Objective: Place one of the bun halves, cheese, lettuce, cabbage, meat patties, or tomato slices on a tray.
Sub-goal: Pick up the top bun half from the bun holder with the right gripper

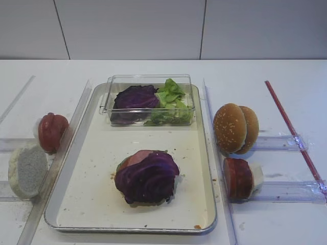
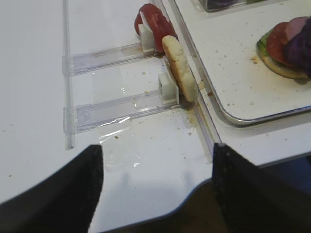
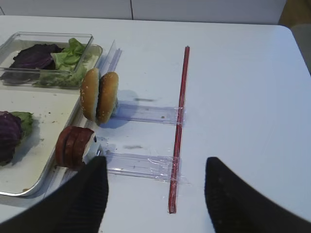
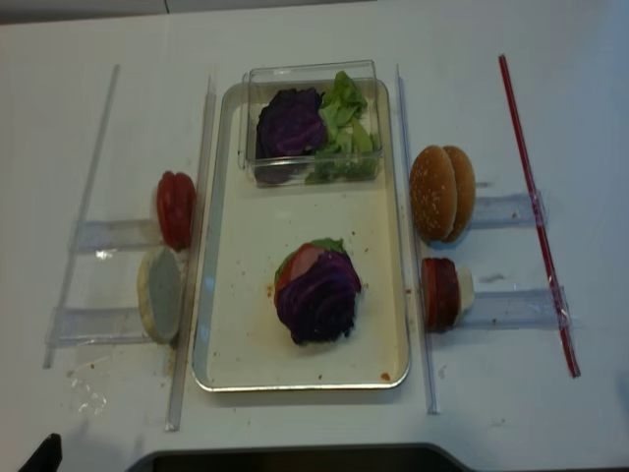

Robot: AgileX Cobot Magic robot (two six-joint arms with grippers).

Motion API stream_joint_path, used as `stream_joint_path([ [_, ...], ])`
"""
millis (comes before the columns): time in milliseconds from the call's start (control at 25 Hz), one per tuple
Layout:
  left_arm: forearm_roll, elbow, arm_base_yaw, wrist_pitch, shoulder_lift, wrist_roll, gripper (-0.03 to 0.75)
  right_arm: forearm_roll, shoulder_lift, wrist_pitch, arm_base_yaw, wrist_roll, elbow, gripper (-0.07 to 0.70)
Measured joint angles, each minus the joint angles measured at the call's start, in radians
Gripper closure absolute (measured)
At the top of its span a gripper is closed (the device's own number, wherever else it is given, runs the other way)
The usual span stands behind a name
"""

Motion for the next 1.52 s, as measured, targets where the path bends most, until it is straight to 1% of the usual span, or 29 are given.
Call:
stream_joint_path([
  [320,0.000,0.000,0.000,0.000,0.000,0.000,0.276,0.041,0.260,0.004,0.000,-0.008,-0.152,0.178],
  [400,0.000,0.000,0.000,0.000,0.000,0.000,0.276,0.052,0.323,0.027,0.000,-0.019,-0.186,0.178],
  [600,0.000,0.000,0.000,0.000,0.000,0.000,0.276,0.071,0.496,0.123,0.000,-0.042,-0.281,0.178],
  [720,0.000,0.000,0.000,0.000,0.000,0.000,0.276,0.102,0.586,0.152,0.000,-0.057,-0.331,0.178],
  [880,0.000,0.000,0.000,0.000,0.000,0.000,0.276,0.147,0.703,0.154,0.000,-0.064,-0.386,0.178],
  [1080,0.000,0.000,0.000,0.000,0.000,0.000,0.276,0.187,0.831,0.154,0.000,-0.085,-0.430,0.178],
  [1520,0.000,0.000,0.000,0.000,0.000,0.000,0.276,0.290,1.014,0.151,0.000,-0.130,-0.519,0.179],
])
